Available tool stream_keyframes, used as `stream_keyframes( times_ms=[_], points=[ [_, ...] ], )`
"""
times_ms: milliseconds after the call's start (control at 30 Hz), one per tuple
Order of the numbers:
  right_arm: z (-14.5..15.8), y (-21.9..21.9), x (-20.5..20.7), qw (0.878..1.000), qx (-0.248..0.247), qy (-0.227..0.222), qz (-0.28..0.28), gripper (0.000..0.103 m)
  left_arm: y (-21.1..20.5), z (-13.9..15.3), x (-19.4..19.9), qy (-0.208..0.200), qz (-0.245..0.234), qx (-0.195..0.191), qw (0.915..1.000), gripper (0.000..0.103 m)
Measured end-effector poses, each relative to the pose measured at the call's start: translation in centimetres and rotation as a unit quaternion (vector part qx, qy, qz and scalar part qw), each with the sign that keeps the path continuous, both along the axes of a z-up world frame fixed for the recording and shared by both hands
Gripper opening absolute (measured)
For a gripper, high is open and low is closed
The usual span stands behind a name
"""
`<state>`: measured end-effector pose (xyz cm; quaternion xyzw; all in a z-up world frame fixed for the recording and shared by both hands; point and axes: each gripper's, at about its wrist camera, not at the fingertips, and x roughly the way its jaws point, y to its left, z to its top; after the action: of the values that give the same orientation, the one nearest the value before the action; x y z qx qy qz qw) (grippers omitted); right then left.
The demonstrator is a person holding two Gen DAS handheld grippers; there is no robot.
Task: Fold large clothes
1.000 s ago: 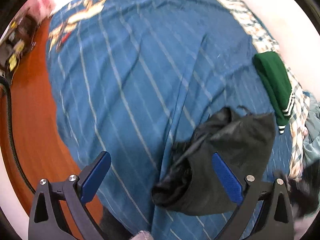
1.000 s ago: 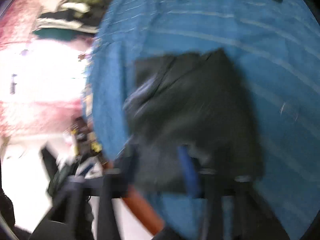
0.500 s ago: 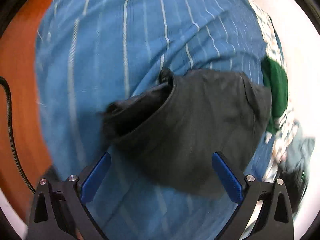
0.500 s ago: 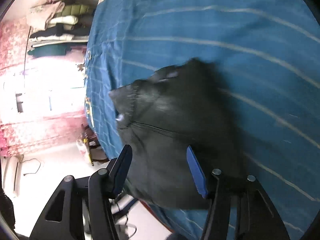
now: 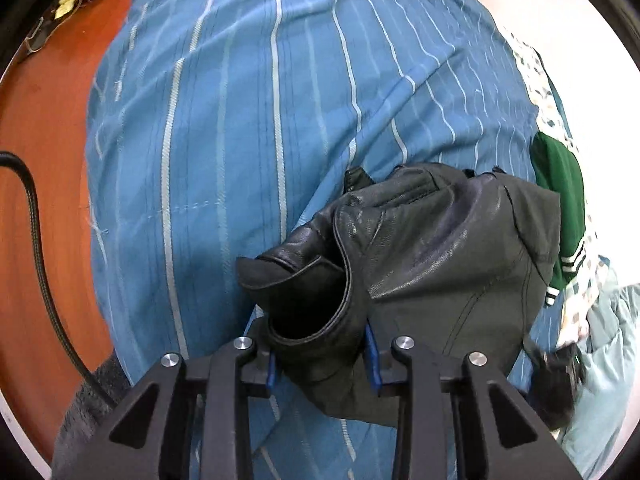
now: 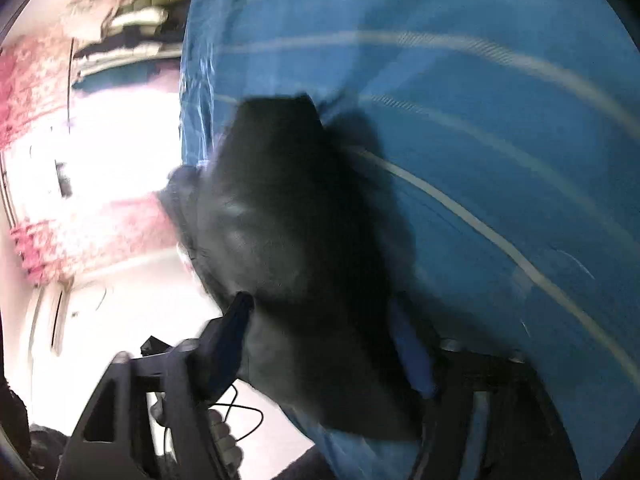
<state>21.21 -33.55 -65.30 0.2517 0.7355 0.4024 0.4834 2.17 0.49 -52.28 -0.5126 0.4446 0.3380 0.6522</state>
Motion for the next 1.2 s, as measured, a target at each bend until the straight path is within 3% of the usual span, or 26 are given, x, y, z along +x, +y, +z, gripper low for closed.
stream_keyframes(
  times_ms=[67,133,200,300,400,467,533,567,633,667,733,800,867,933,967,1067,1133,1200],
  points=[
    [-1.8,2.1,0.2,0.999,0.041,0.015,0.0,0.083,0.3,-0.1,0.4,-0.001,-0.006,-0.002,1.0,0.029],
    [-1.7,3.0,0.3,0.999,0.048,-0.004,-0.009,0.078,0.5,0.1,0.9,0.007,-0.017,0.004,0.9998,0.029],
    [-0.5,2.7,-0.3,0.997,0.043,-0.032,-0.047,0.058,0.9,0.5,1.5,0.013,-0.027,0.013,0.9995,0.029],
    [1.2,1.2,-1.7,0.991,0.051,-0.022,-0.119,0.046,1.6,1.1,3.4,0.025,-0.054,0.025,0.9979,0.029],
    [2.3,-1.9,-3.8,0.976,0.056,0.008,-0.211,0.046,2.6,2.4,5.4,-0.002,-0.083,0.033,0.996,0.041],
    [2.7,-5.0,-5.1,0.959,0.053,0.023,-0.276,0.046,2.8,3.6,7.1,-0.015,-0.112,0.048,0.9925,0.066],
    [2.0,-7.5,-6.0,0.95,0.026,0.031,-0.308,0.057,2.5,4.9,9.0,-0.01,-0.145,0.09,0.9853,0.078],
    [0.8,-8.8,-6.2,0.948,-0.008,0.056,-0.314,0.071,2.3,5.3,9.8,-0.005,-0.16,0.104,0.9816,0.084],
    [0.2,-10.3,-6.1,0.952,-0.086,0.055,-0.288,0.074,1.8,5.8,10.8,0.01,-0.187,0.123,0.9745,0.086],
    [0.6,-10.6,-6.0,0.954,-0.102,0.044,-0.277,0.074,1.4,6.0,11.0,0.023,-0.199,0.131,0.9709,0.087],
    [3.7,-11.5,-5.3,0.954,-0.162,-0.019,-0.251,0.074,0.9,6.1,10.8,0.036,-0.209,0.136,0.9678,0.087],
    [8.3,-11.8,-4.4,0.945,-0.217,-0.106,-0.222,0.074,0.0,6.0,9.9,0.052,-0.213,0.141,0.9654,0.087],
    [11.2,-11.1,-3.8,0.947,-0.19,-0.153,-0.208,0.067,-0.4,5.4,9.5,0.06,-0.213,0.137,0.9655,0.087],
    [12.6,-8.4,-2.5,0.961,-0.148,-0.172,-0.156,0.042,-0.7,4.6,9.3,0.071,-0.209,0.126,0.9671,0.087],
    [12.5,-6.7,-1.7,0.967,-0.139,-0.171,-0.13,0.029,-0.8,4.2,9.2,0.073,-0.207,0.118,0.9683,0.087],
    [10.0,-1.3,0.7,0.972,-0.138,-0.174,-0.07,0.027,-1.1,3.5,9.1,0.077,-0.2,0.113,0.9701,0.087],
    [5.6,2.3,3.0,0.969,-0.185,-0.151,-0.056,0.027,-1.3,3.3,9.2,0.085,-0.201,0.119,0.9686,0.087],
    [3.3,2.8,4.5,0.968,-0.198,-0.137,-0.068,0.024,-1.4,3.2,9.0,0.085,-0.2,0.12,0.9688,0.087]
  ],
)
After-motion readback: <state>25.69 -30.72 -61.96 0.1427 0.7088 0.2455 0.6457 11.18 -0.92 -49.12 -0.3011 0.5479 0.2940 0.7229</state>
